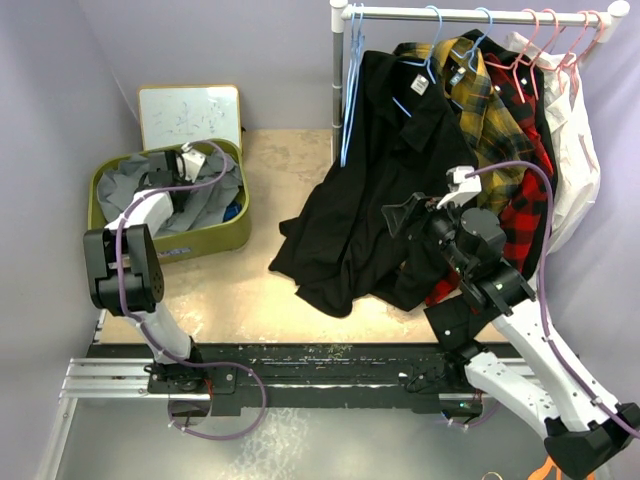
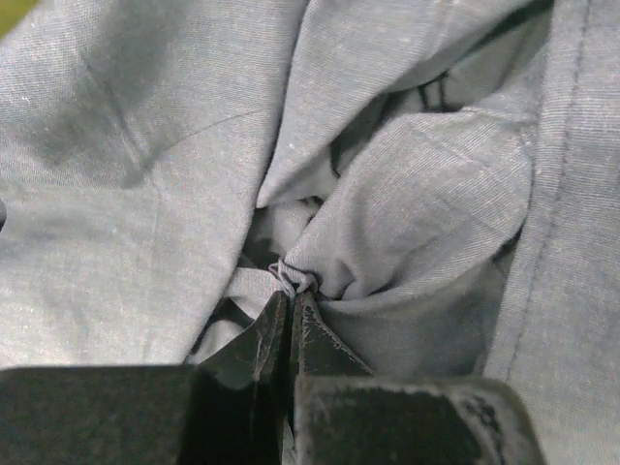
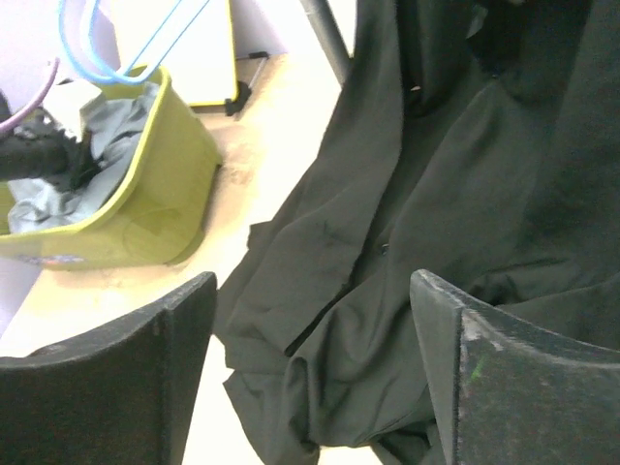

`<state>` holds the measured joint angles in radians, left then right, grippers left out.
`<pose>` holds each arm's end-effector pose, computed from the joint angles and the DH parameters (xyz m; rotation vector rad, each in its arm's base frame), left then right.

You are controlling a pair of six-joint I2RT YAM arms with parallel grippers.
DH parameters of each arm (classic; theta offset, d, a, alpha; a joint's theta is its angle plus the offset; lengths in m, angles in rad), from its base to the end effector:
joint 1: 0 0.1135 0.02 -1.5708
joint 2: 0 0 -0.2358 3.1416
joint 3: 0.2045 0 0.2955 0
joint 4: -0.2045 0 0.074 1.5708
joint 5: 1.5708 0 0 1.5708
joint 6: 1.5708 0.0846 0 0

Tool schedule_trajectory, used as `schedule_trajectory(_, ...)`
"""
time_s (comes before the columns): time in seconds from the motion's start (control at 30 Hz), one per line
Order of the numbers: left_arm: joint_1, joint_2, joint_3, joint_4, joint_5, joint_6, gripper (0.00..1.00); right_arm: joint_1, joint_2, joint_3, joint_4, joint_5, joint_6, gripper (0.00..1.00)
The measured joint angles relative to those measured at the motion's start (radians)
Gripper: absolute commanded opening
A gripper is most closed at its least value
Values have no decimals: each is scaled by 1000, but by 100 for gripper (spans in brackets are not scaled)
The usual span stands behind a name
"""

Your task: Place the shirt on the hanger

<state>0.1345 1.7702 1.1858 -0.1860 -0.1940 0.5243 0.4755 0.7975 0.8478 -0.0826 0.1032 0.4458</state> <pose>0.4475 0.0770 0.1257 0.3661 2.3619 0.5467 0.2701 0.1293 0.3516 0.0576 1.6384 0.6290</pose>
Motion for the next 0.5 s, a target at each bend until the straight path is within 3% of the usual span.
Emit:
schedule_trajectory(0.07,0,-16,19,-60,57,-8,0,0,-16,-11,10,-43,-13,66)
schedule_trajectory(0.13,2,-80,48,-160,170,-9,0,0,-49,-35,36,-123,-39,63)
schedule_trajectory(0.23,0,-256,131,-347,391,-6,0,0,-101,-64,85,-244,-62,70)
schedule_trajectory(0.33,-2,-391,364,-541,613,12,0,0,-105,-72,162,-355,-65,75)
schedule_trajectory(0.5,-7,-469,674,-719,856,17,0,18,-26,-72,304,-497,-96,80)
